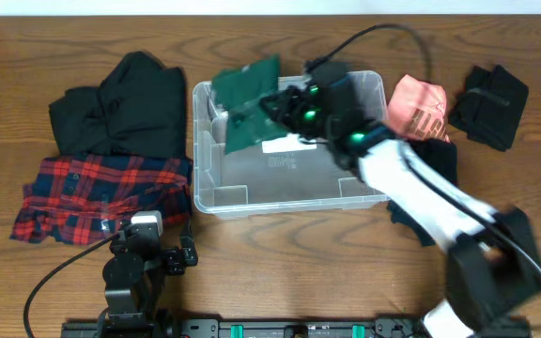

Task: Pack container
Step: 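Carry the green garment into the bin and release it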

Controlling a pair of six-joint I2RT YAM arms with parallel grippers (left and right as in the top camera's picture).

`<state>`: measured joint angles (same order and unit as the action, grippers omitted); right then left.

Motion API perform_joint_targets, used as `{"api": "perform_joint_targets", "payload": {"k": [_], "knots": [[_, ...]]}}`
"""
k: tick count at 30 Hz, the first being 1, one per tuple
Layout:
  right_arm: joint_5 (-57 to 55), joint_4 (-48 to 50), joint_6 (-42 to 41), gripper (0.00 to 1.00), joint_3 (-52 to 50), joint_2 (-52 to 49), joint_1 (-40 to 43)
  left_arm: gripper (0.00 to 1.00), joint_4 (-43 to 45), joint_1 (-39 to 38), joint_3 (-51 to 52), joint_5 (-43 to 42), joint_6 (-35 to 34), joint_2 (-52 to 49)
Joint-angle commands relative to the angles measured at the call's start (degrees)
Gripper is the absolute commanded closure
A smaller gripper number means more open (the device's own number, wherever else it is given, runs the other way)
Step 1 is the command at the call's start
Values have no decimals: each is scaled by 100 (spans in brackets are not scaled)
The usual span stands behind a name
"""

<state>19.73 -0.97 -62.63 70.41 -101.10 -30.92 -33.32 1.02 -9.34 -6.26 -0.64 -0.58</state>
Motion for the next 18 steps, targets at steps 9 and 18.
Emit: {"api": "perform_joint_targets", "payload": {"k": [9, 18], "knots": [[-15, 719, -1272, 99, 28, -1360, -256, 2, 4, -20, 61, -42, -48, 39], [0, 457, -1224, 94, 28, -1368, -254, 2, 4, -20, 61, -42, -46, 39]]}}
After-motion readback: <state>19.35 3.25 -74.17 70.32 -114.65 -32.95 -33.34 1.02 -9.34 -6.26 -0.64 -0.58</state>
